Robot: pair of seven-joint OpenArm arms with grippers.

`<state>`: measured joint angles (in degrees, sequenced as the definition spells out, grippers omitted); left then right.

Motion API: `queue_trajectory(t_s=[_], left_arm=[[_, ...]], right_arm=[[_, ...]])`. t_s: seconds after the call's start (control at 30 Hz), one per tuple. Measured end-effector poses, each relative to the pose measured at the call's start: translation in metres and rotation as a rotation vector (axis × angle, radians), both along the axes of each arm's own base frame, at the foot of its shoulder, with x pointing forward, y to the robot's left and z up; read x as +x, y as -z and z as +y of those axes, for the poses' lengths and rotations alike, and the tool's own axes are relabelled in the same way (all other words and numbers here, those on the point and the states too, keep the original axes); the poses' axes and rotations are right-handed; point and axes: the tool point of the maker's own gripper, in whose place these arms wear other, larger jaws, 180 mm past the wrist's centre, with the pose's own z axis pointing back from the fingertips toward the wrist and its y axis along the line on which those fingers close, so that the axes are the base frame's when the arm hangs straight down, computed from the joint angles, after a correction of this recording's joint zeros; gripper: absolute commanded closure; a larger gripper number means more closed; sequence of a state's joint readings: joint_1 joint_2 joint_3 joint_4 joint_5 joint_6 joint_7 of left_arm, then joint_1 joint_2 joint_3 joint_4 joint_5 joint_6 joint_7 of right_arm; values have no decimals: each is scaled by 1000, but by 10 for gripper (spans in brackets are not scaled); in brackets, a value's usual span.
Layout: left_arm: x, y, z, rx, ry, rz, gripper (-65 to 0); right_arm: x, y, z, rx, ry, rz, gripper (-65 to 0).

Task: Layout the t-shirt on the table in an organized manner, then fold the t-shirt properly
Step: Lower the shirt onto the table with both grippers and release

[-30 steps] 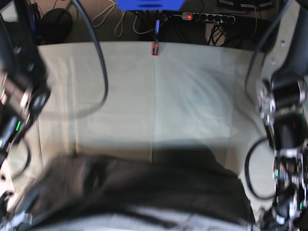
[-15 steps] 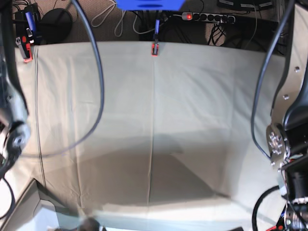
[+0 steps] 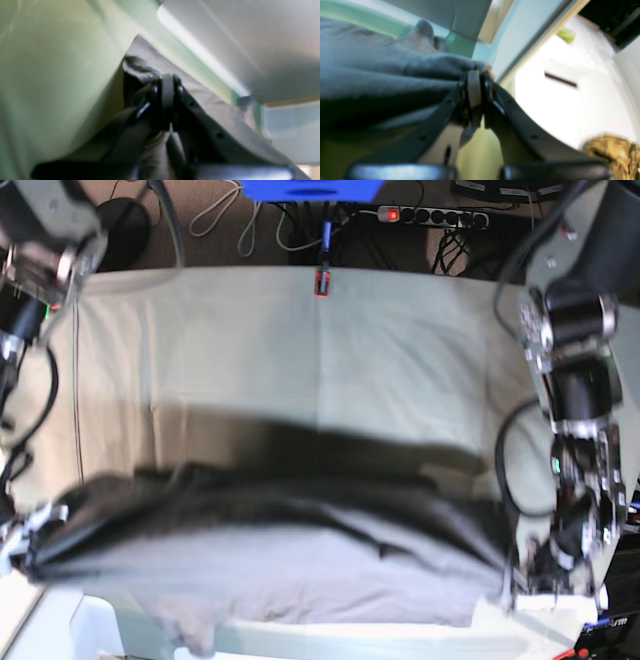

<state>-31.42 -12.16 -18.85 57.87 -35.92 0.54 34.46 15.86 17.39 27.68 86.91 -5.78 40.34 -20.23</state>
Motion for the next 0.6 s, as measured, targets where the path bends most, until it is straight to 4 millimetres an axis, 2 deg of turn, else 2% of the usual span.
queue_trajectory(t_s=[0.1,0.17,0.33,0.4,0.5,0.6], left_arm=[[-31,36,17,-33,-61,69,0],[-47,50,30,-40,-95,94,0],[-61,62,36,-38,-109,108,0],[-70,73,35,-36,-105,130,0],[-85,92,34,-35,-105,179,0],[-85,91,34,-36,-109,180,0]], right_arm=[[-29,16,3,-1,-3,28,0],[-44,23,2,-10,7,44,0],[-72,59,7,10,8,134,0],[-78,67,7,14,15,157,0],[-77,67,9,19,14,155,0],[-72,62,9,17,12,139,0]])
